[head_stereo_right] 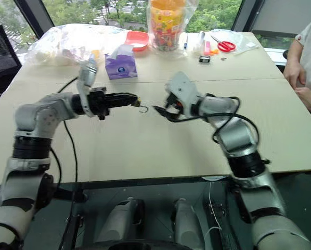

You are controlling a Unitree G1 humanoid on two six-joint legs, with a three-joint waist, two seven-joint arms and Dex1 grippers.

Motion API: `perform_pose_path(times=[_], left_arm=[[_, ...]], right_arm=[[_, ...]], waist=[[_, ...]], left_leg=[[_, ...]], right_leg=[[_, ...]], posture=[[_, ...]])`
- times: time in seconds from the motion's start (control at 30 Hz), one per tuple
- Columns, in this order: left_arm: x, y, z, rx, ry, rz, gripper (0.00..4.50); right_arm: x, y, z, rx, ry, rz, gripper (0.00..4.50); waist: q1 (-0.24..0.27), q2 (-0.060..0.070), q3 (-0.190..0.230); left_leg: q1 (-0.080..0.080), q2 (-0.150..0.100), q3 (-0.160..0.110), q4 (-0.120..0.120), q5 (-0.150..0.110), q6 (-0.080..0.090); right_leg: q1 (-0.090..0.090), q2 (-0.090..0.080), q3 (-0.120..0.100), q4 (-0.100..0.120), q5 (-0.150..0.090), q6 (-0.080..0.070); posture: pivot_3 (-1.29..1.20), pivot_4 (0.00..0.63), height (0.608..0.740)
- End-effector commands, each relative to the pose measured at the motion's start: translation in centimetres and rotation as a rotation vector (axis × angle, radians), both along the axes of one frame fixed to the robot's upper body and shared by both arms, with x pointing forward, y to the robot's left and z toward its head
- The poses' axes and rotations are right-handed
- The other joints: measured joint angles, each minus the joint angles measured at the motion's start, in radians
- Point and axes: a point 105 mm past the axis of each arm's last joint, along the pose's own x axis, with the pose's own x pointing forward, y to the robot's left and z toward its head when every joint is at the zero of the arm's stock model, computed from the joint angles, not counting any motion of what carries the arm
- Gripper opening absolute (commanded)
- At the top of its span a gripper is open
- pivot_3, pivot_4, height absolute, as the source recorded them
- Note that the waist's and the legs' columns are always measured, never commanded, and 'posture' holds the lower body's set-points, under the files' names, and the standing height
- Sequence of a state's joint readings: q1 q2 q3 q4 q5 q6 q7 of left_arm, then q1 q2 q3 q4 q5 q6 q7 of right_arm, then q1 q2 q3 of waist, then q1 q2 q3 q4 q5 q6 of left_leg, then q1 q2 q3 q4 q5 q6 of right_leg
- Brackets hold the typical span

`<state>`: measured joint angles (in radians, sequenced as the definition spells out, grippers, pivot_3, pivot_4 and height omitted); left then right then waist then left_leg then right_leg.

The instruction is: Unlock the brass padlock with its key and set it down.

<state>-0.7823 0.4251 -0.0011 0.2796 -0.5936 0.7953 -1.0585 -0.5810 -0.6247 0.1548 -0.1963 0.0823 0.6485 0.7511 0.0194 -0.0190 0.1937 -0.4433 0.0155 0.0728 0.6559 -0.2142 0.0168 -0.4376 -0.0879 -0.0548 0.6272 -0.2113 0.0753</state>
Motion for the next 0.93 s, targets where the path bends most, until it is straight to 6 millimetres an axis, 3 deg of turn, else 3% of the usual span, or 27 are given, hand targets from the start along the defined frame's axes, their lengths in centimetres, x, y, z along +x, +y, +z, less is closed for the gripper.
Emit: perform_pose_path(times=[0.03,0.13,0.27,0.5,0.6,0.67,0.73,0.8,0.93], left_arm=[[2.2,-2.3,-2.4,0.018,0.109,0.088,0.15],[3.1,-3.6,-4.0,0.023,0.181,0.124,0.15],[4.3,-4.6,-4.6,-0.023,0.300,0.153,0.15],[4.8,-4.4,-5.5,0.021,0.344,0.169,3.04],[5.4,-2.7,-6.3,0.114,0.288,0.243,4.28],[5.7,-0.8,-6.3,0.179,0.213,0.295,4.28],[5.7,1.5,-4.5,0.169,0.092,0.353,4.28],[4.4,3.4,-2.8,0.186,-0.033,0.381,4.28],[1.1,5.0,-1.2,0.140,-0.090,0.418,4.28]], right_arm=[[-2.3,0.6,0.9,0.118,0.068,0.014,4.48],[-3.7,0.5,-0.3,0.095,0.144,-0.001,4.48],[-5.2,0.7,-1.2,0.097,0.239,-0.023,4.48],[-5.3,0.8,-1.0,0.105,0.229,-0.066,4.50],[-5.4,0.7,-1.0,0.107,0.229,-0.072,4.50],[-5.3,0.4,-0.9,0.103,0.214,-0.083,4.50],[-5.1,0.0,-0.7,0.102,0.173,-0.088,4.50],[-4.8,-0.2,-0.3,0.133,0.122,-0.098,4.50],[-3.8,-0.9,-0.2,0.231,0.054,-0.154,4.50]], waist=[[-0.007,0.000,0.000],[-0.013,0.000,0.000],[-0.013,0.000,0.000],[-0.007,0.000,0.000],[-0.006,0.000,0.000],[-0.012,0.000,0.000],[-0.024,0.000,0.000],[-0.035,0.000,0.000],[-0.029,0.000,0.000]], left_leg=[[-0.001,0.000,0.000,0.001,0.000,0.001],[-0.002,0.001,-0.002,0.006,-0.002,0.003],[-0.002,0.002,-0.004,0.006,-0.002,0.003],[-0.003,0.001,-0.004,0.006,-0.003,0.004],[-0.004,0.001,-0.004,0.006,-0.003,0.004],[-0.003,0.001,-0.004,0.007,-0.003,0.004],[-0.002,0.002,-0.003,0.007,-0.003,0.004],[-0.002,0.003,-0.003,0.005,-0.003,0.004],[-0.002,0.003,-0.003,0.002,-0.003,0.004]], right_leg=[[0.000,0.000,0.000,0.000,0.000,0.000],[-0.002,0.001,0.001,0.003,0.002,0.003],[-0.001,0.001,0.000,0.003,0.001,0.000],[-0.002,0.000,0.000,0.002,0.000,0.000],[-0.002,-0.001,0.000,0.001,0.001,0.000],[-0.001,-0.001,0.000,0.002,0.001,0.000],[-0.001,-0.001,0.000,0.002,0.001,-0.001],[-0.002,-0.001,0.001,0.002,0.001,-0.001],[-0.003,-0.003,0.001,0.002,0.001,-0.001]], posture=[[0.00,0.150,0.740],[0.00,0.150,0.740],[0.00,0.150,0.740],[0.00,0.150,0.740],[0.00,0.150,0.740],[0.00,0.150,0.740],[0.00,0.150,0.740],[0.00,0.150,0.740],[0.00,0.150,0.740]])
